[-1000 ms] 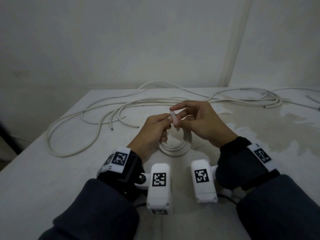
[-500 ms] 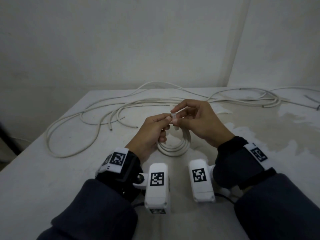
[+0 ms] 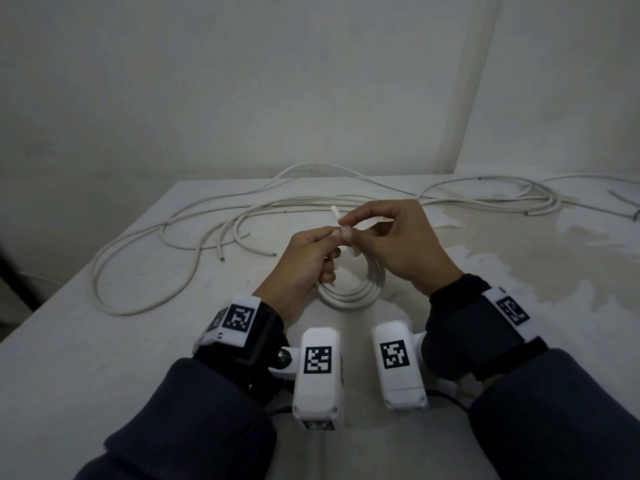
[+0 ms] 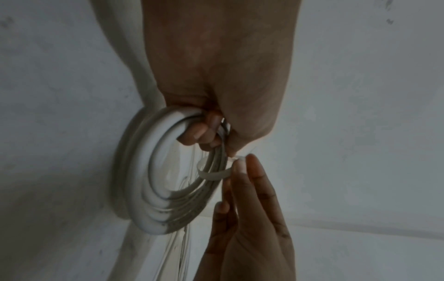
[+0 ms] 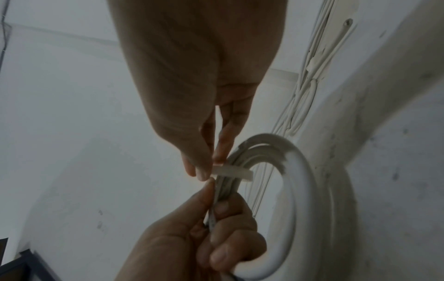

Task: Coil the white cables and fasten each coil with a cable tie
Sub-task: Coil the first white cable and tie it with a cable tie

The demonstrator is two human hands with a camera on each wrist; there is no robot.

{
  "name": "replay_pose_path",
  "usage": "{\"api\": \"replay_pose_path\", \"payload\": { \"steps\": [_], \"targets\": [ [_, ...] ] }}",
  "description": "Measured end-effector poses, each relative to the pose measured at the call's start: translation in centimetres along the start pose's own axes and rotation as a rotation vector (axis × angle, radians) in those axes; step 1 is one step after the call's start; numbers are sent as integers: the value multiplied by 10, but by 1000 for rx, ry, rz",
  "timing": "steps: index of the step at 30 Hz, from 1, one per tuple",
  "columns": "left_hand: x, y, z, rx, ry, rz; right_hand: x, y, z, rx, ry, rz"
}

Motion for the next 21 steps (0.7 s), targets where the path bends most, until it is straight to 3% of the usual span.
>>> {"api": "replay_pose_path", "payload": {
  "steps": [4,9,21],
  "targets": [
    [1,0,-4,49,27,5,0,0,-2,124,173,-16],
    [0,2,-7,119,81,-1,-4,4,1,69,150,-206],
    [-8,8,-10,206,63,-106,2,0,1,98,22,-119]
  ]
}}
Point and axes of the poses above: each hand's wrist, its own y-axis away from the middle knuckle, its own x-axis out of the back of the hand, z = x × y, the point moved 7 cm from there along -y, towards the middle knuckle, and after that the axes turned 15 degrees about z, right-handed, at the moved point
